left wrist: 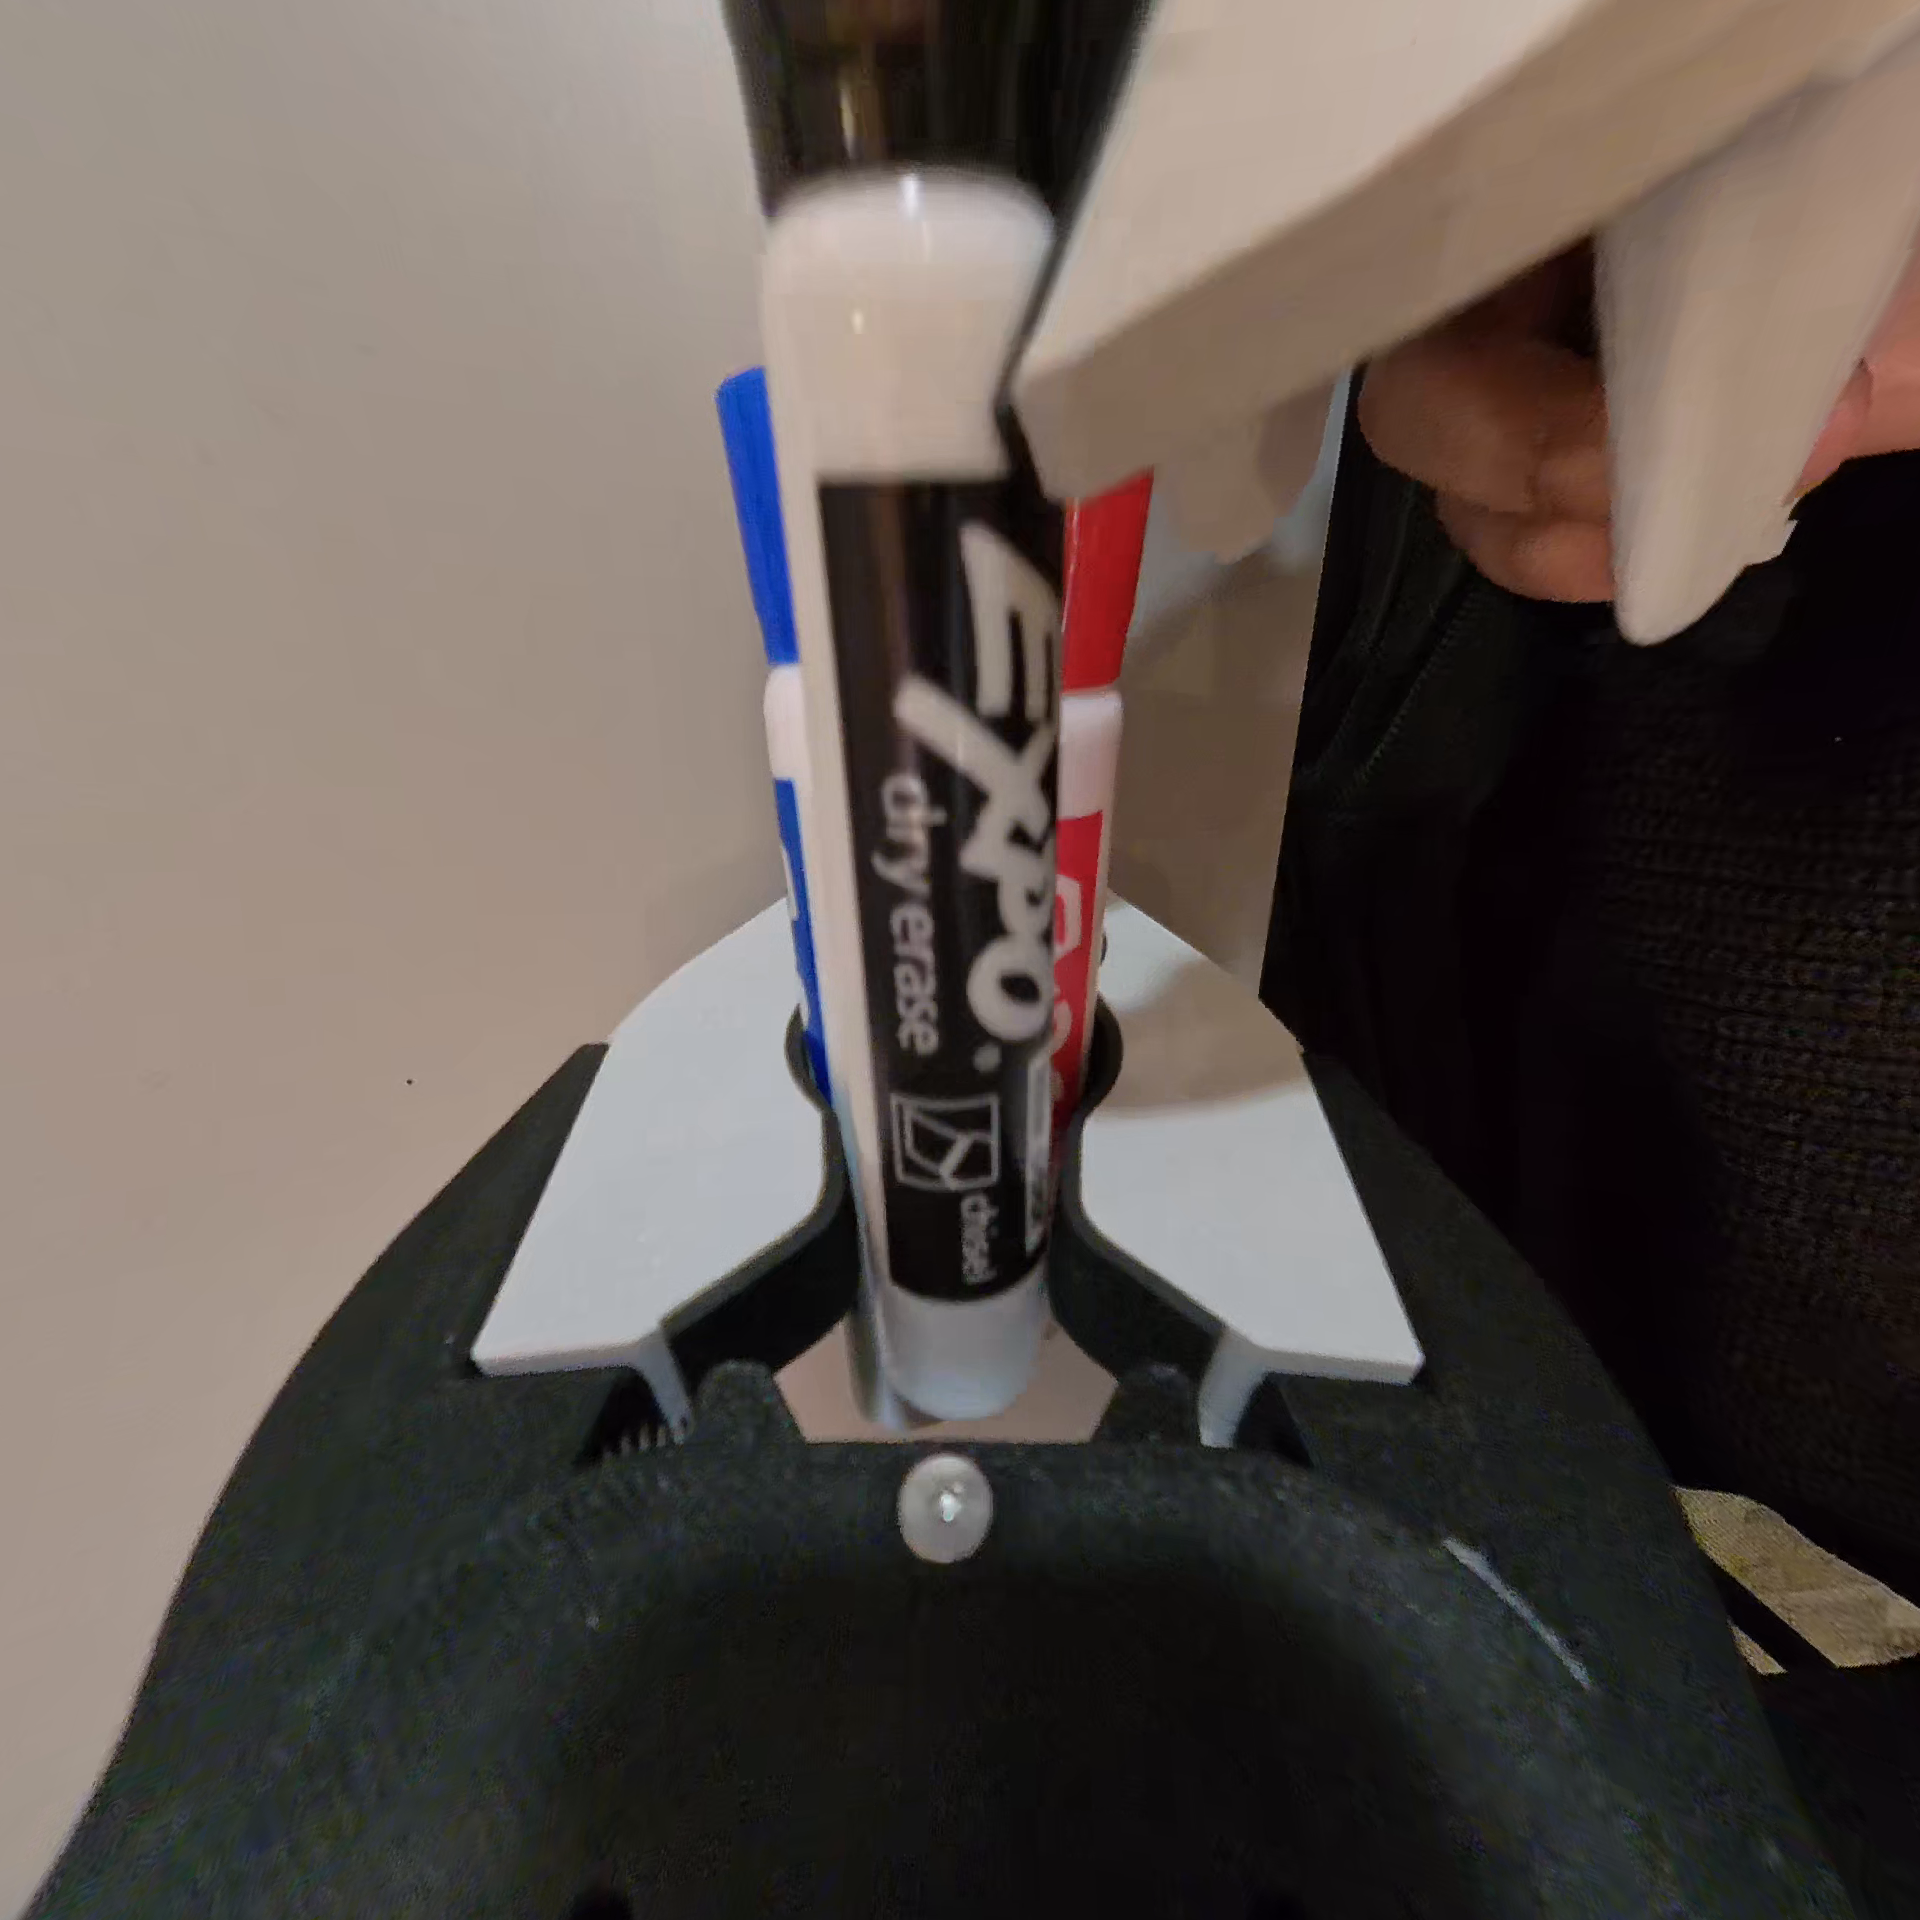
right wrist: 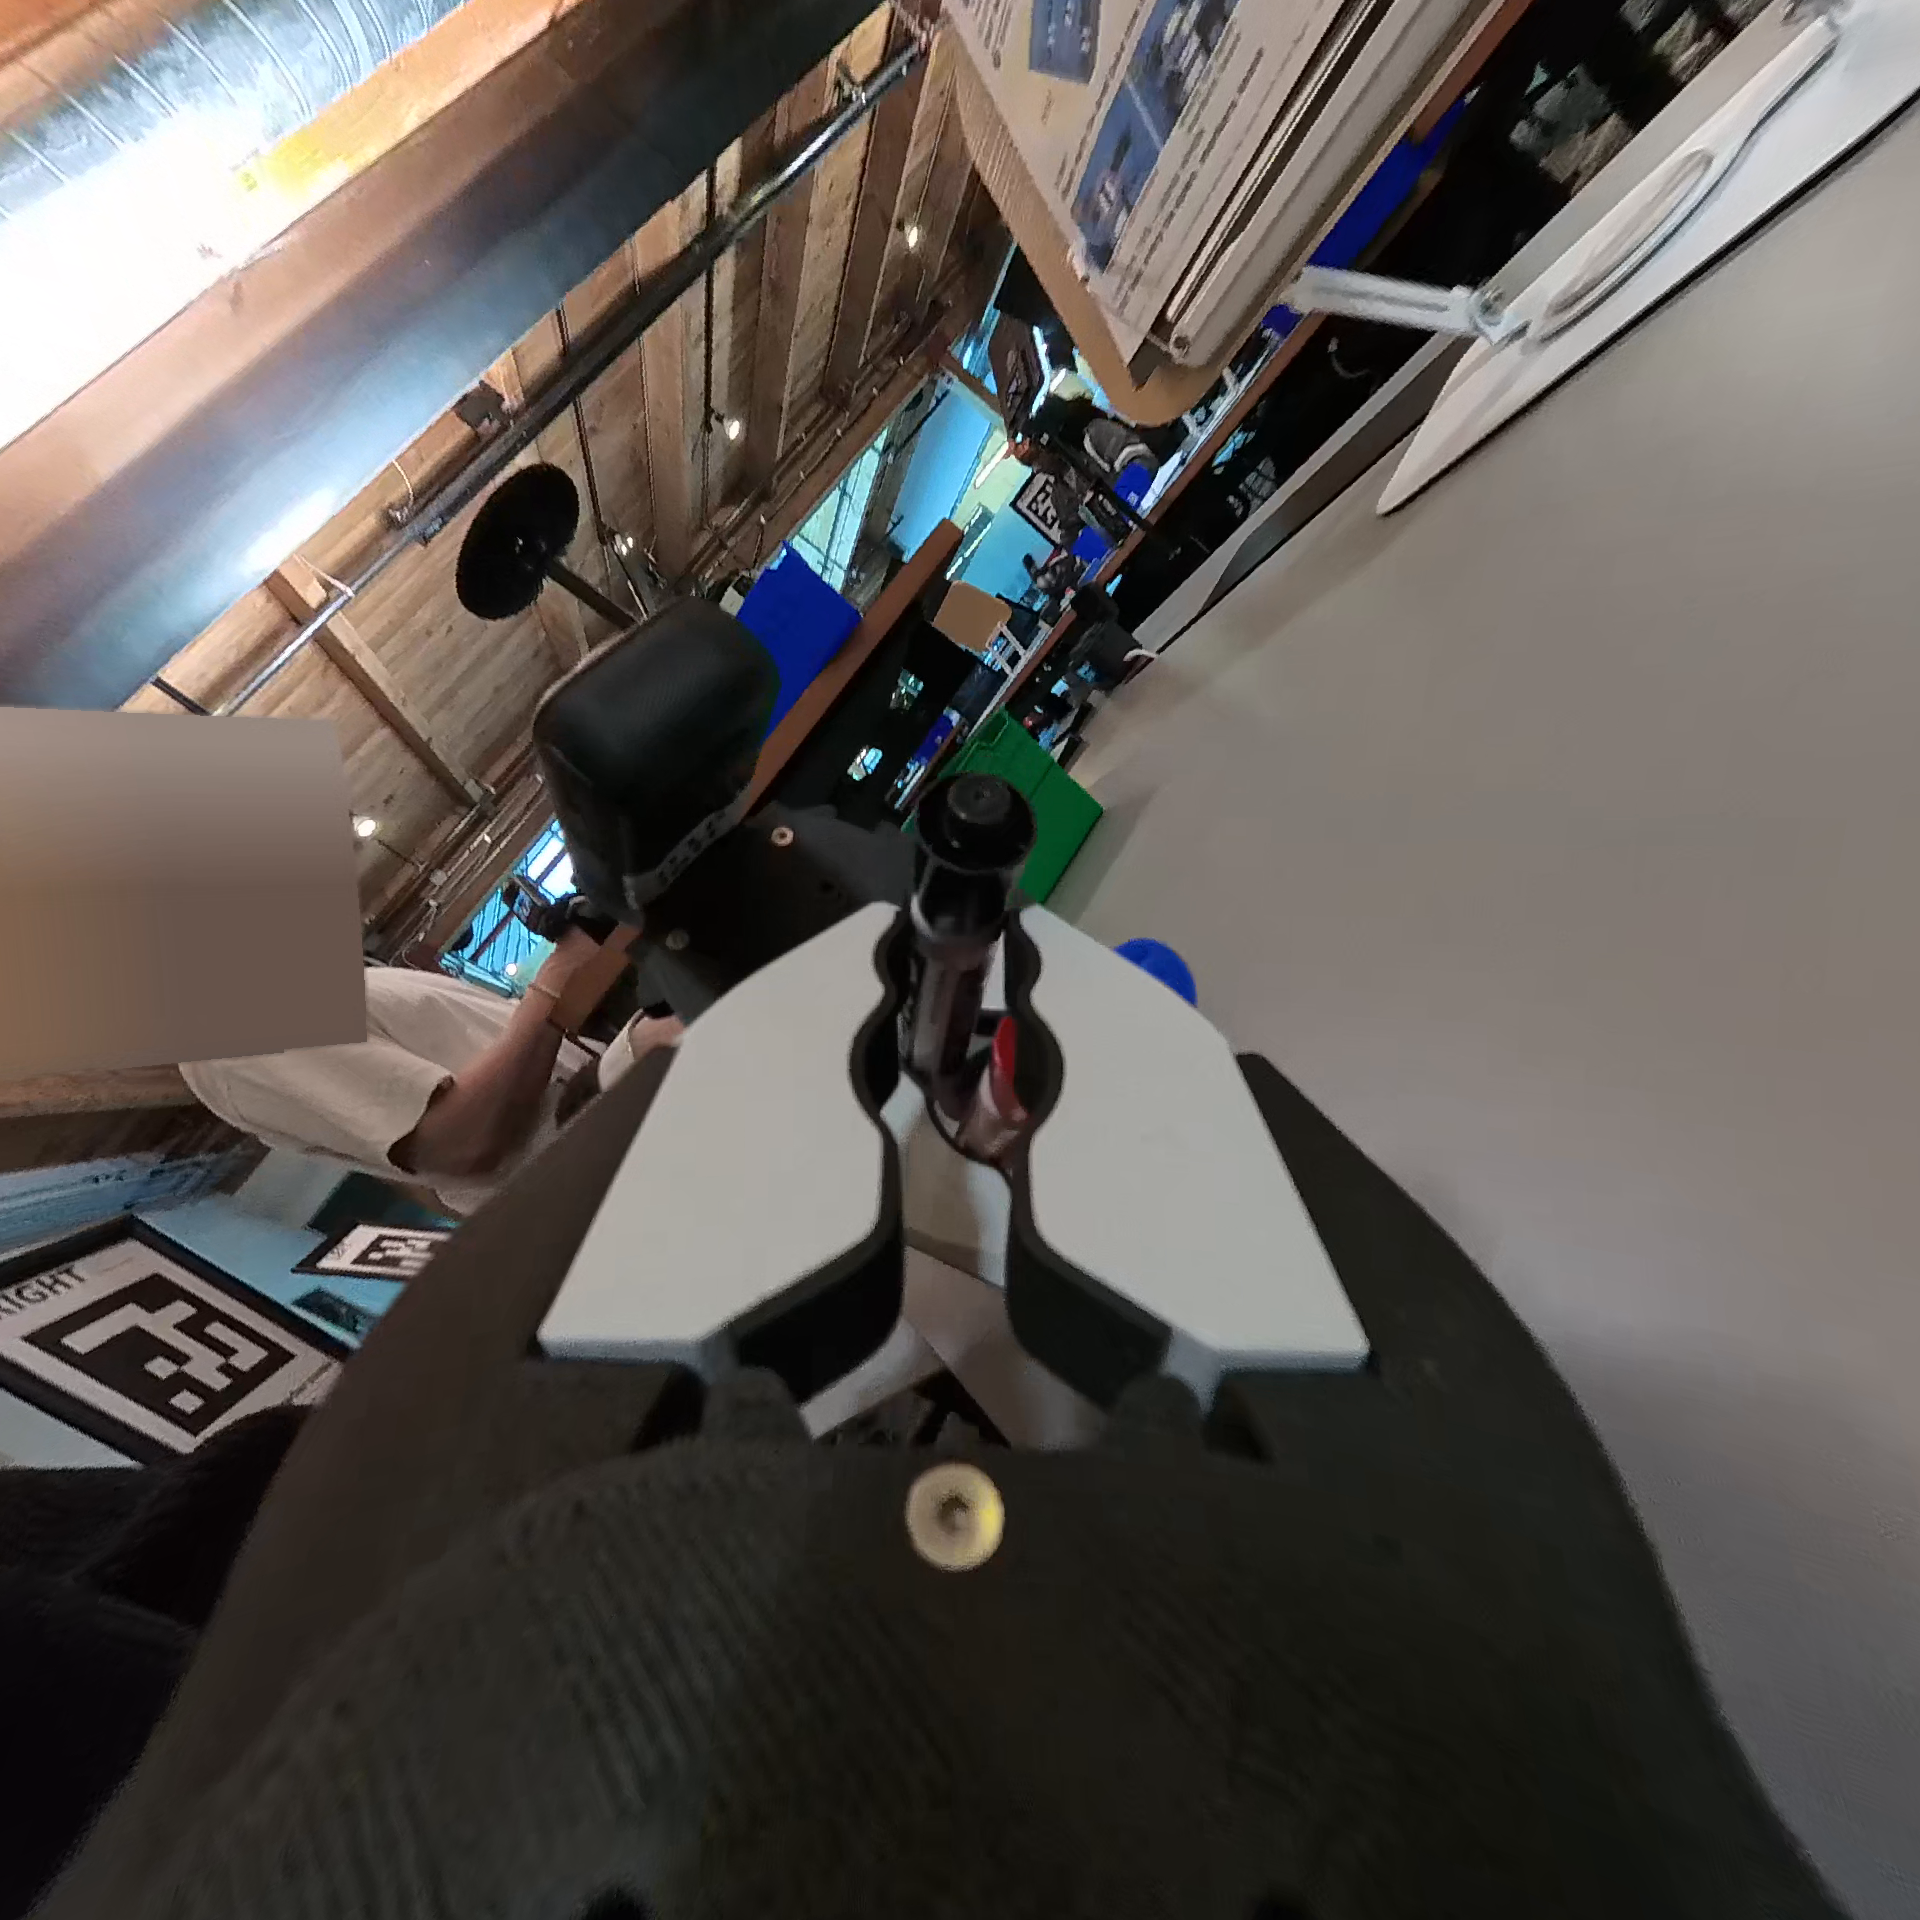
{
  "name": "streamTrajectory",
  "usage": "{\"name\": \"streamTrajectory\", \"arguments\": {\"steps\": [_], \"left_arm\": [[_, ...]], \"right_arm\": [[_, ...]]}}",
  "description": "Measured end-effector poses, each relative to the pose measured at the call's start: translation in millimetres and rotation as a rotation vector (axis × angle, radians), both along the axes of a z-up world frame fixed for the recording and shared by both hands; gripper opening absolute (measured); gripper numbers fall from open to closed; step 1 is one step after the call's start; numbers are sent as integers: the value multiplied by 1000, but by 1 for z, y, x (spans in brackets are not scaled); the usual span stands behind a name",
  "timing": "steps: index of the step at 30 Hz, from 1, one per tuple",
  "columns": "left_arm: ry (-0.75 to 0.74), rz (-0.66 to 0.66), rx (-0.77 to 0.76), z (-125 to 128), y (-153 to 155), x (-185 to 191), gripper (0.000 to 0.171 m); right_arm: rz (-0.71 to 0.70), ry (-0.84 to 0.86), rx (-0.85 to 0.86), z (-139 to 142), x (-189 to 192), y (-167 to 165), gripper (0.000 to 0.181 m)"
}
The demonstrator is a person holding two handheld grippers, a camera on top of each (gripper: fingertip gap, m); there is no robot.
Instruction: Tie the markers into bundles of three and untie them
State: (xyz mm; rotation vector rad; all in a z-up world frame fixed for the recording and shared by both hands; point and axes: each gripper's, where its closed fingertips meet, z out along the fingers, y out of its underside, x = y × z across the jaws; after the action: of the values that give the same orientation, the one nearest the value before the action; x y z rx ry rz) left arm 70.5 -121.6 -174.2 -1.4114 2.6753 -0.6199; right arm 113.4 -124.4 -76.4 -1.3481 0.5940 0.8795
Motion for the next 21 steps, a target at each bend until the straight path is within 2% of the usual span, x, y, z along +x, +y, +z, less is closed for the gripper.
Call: {"name": "streamTrajectory", "arguments": {"steps": [8, 11, 15, 17, 21], "left_arm": [[31, 4, 31, -2, 7, -7, 44], [38, 13, 23, -2, 10, -8, 43], [22, 21, 0, -1, 11, -7, 44], [11, 27, 6, 1, 14, -6, 43], [11, 31, 7, 2, 16, -7, 44]], "right_arm": [[56, -68, -89, -10, -9, 2, 19], [104, -159, -137, -10, -12, 4, 36], [128, -262, -160, -9, -12, 3, 43], [145, -284, -141, -4, -13, 1, 38], [131, -293, -144, -3, -7, -1, 41]]}}
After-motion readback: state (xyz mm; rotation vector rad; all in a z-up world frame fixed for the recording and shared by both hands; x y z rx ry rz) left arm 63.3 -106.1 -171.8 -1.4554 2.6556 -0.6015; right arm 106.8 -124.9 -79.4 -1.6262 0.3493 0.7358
